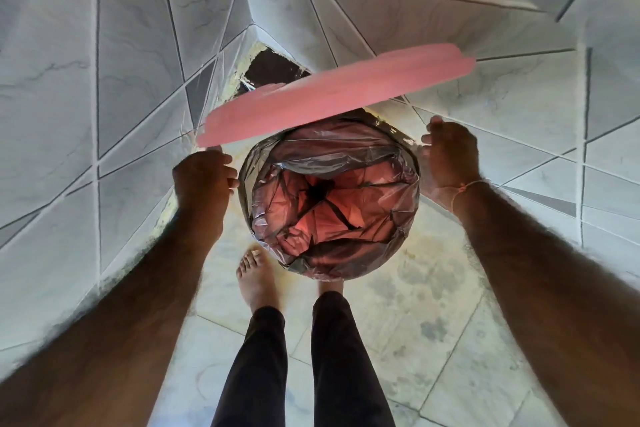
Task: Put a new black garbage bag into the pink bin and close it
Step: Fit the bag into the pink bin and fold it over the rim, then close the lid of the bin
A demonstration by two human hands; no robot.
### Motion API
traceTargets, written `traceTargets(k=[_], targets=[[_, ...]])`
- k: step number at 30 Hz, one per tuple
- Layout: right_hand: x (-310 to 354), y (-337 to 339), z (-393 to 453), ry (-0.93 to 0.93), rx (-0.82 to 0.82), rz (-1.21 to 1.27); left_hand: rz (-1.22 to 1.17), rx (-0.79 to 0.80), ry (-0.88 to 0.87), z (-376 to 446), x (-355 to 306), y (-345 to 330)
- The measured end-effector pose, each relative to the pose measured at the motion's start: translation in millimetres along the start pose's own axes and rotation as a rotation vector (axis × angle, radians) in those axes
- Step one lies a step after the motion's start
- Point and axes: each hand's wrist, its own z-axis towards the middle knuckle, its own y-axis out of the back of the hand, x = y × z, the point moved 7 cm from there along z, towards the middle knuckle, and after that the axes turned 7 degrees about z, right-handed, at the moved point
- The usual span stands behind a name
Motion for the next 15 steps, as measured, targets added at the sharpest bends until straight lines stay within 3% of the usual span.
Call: traceTargets(k=[4, 7, 11, 15], targets=[[32.2, -1.8, -25.9, -0.136, 0.162, 0.390, -0.229, 0.081, 0.055, -5.4, -11.9, 9.9], [47.5, -1.0, -43.5, -0.203, 0.281, 0.552, -0.320, 0.219, 0.075, -17.1, -23.4, 3.4], [65.7, 6.8, -64.6, -0.173, 0.309, 0.483, -0.269, 0.291, 0.085, -31.1, -30.2, 5.2], [53.6, 33.3, -73.8, -0.087, 0.238, 0.345, -0.042, 0.218, 0.002, -41.3, -12.3, 16.1]])
